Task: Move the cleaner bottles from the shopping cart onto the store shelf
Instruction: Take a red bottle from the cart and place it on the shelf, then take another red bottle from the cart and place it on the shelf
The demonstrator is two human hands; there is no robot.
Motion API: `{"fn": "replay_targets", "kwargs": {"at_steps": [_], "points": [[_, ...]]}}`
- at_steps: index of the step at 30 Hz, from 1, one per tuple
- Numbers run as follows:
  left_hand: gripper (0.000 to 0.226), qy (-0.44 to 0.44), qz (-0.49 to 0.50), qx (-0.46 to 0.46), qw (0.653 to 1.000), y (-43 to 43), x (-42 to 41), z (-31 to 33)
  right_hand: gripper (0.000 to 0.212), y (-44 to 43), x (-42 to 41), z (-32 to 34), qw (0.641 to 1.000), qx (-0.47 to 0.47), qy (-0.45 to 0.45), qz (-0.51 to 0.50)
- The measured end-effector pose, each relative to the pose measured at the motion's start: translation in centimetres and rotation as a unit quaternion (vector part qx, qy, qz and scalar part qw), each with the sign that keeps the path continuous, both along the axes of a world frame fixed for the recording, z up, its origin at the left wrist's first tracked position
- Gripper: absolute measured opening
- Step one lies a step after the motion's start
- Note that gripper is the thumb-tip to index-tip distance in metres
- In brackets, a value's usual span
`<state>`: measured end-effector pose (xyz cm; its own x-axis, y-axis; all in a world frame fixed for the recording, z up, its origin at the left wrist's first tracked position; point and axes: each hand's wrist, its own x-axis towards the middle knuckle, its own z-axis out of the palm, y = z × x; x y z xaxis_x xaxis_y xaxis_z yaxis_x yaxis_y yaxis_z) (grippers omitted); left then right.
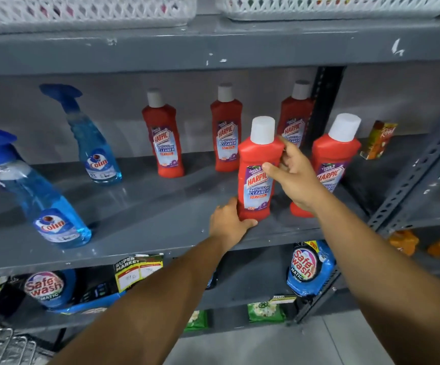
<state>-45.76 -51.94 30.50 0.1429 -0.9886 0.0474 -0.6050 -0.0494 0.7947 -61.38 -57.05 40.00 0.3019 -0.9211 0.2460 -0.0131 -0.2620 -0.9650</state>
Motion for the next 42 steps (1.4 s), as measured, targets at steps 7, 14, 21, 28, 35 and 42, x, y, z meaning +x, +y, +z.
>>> {"fn": "replay_targets", "kwargs": {"at_steps": [7, 14, 21, 28, 35, 42], "points": [[0.056, -0.11, 0.057, -0.126, 0.984, 8.2, 11.3, -0.4, 0.044, 6.9, 3.8, 1.9, 0.901, -0.352, 0.034, -0.254], [0.045, -0.19, 0.3, -0.106, 0.929, 27.0, 30.7, -1.4, 0.032, 12.6, 20.9, 1.2, 0.921, -0.384, 0.06, 0.02], [0.051, -0.068, 0.603, 0.122, 0.785, 47.7, 44.3, -7.3, 0.051, 23.3, 42.7, -3.4, 0.891, -0.327, 0.128, 0.288], [0.043, 0.121, 0.684, 0.231, 0.682, 57.7, 49.9, -14.9, 0.059, 33.6, 62.0, -10.2, 0.801, -0.28, 0.249, 0.467], [0.03, 0.303, 0.649, 0.315, 0.623, 58.6, 50.8, -23.4, 0.067, 42.3, 75.3, -24.8, 0.649, -0.181, 0.465, 0.575], [0.046, 0.339, 0.601, 0.351, 0.633, 55.8, 50.5, -29.4, 0.075, 45.9, 80.6, -36.8, 0.574, -0.11, 0.583, 0.565]]}}
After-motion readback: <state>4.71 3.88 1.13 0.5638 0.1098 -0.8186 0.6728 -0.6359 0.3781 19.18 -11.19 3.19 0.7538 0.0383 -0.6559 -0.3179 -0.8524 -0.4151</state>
